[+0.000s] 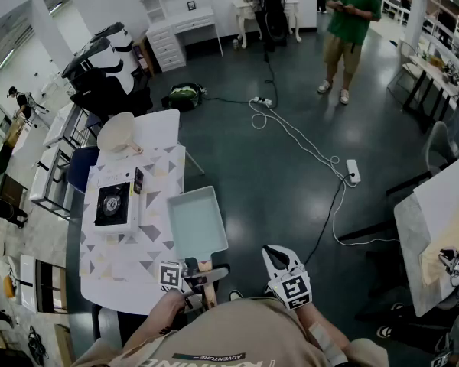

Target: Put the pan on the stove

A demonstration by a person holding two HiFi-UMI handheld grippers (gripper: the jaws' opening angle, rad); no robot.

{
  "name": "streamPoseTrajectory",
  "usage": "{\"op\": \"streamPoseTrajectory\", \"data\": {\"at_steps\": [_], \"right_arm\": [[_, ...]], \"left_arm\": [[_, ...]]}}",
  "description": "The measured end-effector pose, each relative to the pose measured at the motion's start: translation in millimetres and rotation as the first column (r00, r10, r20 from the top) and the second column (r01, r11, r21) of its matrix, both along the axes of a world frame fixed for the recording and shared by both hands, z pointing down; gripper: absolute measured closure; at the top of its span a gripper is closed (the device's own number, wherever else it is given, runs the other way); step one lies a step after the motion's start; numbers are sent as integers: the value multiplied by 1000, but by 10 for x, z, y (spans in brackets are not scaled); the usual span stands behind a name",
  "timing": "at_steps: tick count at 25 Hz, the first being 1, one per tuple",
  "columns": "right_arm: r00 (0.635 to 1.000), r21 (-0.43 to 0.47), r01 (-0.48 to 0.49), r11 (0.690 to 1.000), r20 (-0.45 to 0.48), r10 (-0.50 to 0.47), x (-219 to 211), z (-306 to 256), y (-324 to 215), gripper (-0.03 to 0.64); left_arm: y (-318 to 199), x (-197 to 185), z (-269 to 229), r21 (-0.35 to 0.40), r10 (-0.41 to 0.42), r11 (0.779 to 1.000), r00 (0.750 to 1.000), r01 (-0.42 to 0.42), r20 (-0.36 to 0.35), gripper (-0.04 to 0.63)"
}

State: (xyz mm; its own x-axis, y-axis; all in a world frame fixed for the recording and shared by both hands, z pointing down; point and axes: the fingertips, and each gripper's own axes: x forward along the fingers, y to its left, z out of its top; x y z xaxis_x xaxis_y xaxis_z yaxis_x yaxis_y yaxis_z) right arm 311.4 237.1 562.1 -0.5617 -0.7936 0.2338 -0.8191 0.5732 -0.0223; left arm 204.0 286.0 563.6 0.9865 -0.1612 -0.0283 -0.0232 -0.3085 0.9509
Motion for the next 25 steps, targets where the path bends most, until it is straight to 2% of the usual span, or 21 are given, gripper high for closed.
{"op": "streamPoseTrajectory", "data": {"at_steps": [11,19,25], "right_arm": [[999,23,-4,1000,36,3,255,25,-323,618],[998,20,48,999,27,-48,435,138,-419,618],[995,3,92,996,26,-92,324,231,-561,618]], "left_arm": [[-333,179,-40,17,-42,999,999,42,-15,474],[-307,446,-28,34,-42,998,999,43,-25,474],[-425,387,57,-40,-107,994,991,104,-85,474]]}}
